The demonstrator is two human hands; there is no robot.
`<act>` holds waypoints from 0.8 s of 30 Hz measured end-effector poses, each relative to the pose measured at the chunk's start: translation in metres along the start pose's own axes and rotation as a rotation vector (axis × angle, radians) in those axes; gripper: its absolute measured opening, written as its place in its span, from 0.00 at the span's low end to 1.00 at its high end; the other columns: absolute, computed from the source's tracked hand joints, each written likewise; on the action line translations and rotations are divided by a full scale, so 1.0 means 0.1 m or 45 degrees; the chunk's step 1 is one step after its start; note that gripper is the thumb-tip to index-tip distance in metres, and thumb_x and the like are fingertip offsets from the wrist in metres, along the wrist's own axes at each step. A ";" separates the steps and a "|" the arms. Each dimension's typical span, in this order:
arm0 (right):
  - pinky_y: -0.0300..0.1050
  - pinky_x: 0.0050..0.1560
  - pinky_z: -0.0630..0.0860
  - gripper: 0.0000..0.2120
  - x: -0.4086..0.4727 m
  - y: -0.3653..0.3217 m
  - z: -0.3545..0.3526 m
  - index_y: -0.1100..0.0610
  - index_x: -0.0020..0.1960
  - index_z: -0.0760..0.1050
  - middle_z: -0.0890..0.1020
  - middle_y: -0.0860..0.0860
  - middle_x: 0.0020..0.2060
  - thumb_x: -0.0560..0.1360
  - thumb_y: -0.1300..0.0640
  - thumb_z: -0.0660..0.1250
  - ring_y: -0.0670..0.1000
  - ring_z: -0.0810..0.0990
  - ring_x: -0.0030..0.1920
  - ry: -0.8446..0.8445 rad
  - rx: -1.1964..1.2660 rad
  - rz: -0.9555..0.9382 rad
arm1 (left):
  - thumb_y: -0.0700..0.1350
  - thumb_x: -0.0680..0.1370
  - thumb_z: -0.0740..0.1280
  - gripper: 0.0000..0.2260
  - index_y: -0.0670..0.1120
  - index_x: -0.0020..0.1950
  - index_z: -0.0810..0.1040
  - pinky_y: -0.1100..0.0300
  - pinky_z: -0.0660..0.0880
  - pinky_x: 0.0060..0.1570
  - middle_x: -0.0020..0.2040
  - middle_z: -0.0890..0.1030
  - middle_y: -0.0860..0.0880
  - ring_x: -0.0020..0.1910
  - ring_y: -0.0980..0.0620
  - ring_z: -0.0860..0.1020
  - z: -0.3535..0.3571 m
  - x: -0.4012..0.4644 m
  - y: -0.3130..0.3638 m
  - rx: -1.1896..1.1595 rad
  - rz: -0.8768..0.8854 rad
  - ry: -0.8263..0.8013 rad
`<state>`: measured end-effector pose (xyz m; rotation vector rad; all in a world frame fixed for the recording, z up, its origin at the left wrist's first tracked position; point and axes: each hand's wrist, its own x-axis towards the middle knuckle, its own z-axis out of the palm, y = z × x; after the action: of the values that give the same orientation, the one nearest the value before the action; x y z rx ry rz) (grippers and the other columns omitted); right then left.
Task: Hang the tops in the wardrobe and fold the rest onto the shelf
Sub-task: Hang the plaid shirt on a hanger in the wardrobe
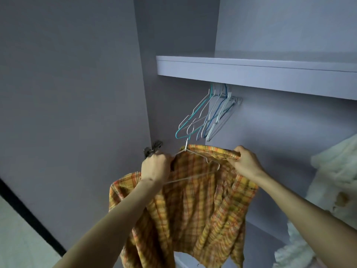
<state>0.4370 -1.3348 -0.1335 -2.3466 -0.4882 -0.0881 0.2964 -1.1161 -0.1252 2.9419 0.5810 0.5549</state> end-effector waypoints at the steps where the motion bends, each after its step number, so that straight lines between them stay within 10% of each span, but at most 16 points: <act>1: 0.44 0.35 0.71 0.06 -0.03 -0.03 0.03 0.56 0.46 0.70 0.76 0.50 0.35 0.75 0.57 0.68 0.52 0.75 0.35 0.024 0.035 -0.007 | 0.41 0.78 0.62 0.08 0.45 0.45 0.80 0.55 0.71 0.38 0.47 0.79 0.45 0.43 0.41 0.78 -0.01 0.02 0.01 -0.043 -0.014 0.057; 4: 0.42 0.35 0.72 0.08 -0.16 -0.08 0.06 0.53 0.48 0.69 0.77 0.49 0.38 0.75 0.52 0.68 0.47 0.76 0.35 -0.155 0.086 -0.131 | 0.45 0.79 0.63 0.09 0.45 0.46 0.82 0.53 0.73 0.39 0.47 0.76 0.46 0.45 0.41 0.76 -0.05 0.05 -0.01 -0.210 -0.047 0.193; 8: 0.37 0.41 0.78 0.26 -0.32 -0.13 0.01 0.50 0.54 0.77 0.82 0.47 0.45 0.68 0.32 0.61 0.46 0.82 0.45 -0.950 0.132 -0.158 | 0.45 0.79 0.65 0.09 0.43 0.48 0.83 0.53 0.74 0.38 0.42 0.69 0.50 0.45 0.43 0.75 -0.10 0.03 -0.10 -0.338 0.083 0.397; 10: 0.43 0.43 0.79 0.30 -0.29 -0.15 0.00 0.56 0.49 0.81 0.84 0.51 0.40 0.68 0.31 0.58 0.50 0.83 0.42 -0.670 0.106 -0.259 | 0.43 0.78 0.66 0.09 0.40 0.49 0.83 0.53 0.75 0.37 0.41 0.70 0.49 0.43 0.43 0.75 -0.13 0.01 -0.15 -0.382 0.169 0.418; 13: 0.47 0.51 0.74 0.11 -0.15 -0.14 -0.04 0.56 0.49 0.77 0.80 0.49 0.48 0.76 0.49 0.65 0.50 0.77 0.50 0.006 -0.134 -0.541 | 0.43 0.78 0.66 0.10 0.38 0.50 0.83 0.51 0.77 0.40 0.43 0.74 0.47 0.42 0.45 0.76 -0.17 -0.01 -0.20 -0.491 0.209 0.411; 17: 0.50 0.61 0.68 0.18 -0.06 -0.25 -0.01 0.53 0.65 0.68 0.72 0.50 0.62 0.77 0.49 0.64 0.52 0.71 0.61 -0.058 -0.383 -0.728 | 0.43 0.77 0.67 0.09 0.39 0.51 0.83 0.61 0.75 0.45 0.43 0.73 0.51 0.40 0.53 0.75 -0.23 0.02 -0.25 -0.678 0.214 0.404; 24: 0.46 0.40 0.73 0.08 -0.13 -0.34 0.13 0.59 0.57 0.72 0.81 0.54 0.48 0.79 0.58 0.61 0.57 0.80 0.43 0.125 -0.073 -0.710 | 0.42 0.76 0.69 0.15 0.45 0.63 0.78 0.75 0.64 0.48 0.51 0.78 0.51 0.50 0.51 0.76 -0.32 0.07 -0.37 -0.641 0.217 0.045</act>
<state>0.4112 -1.3075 -0.1235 -2.1829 -1.0872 -0.4785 0.2779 -1.0791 -0.0990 2.5156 0.1567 0.6571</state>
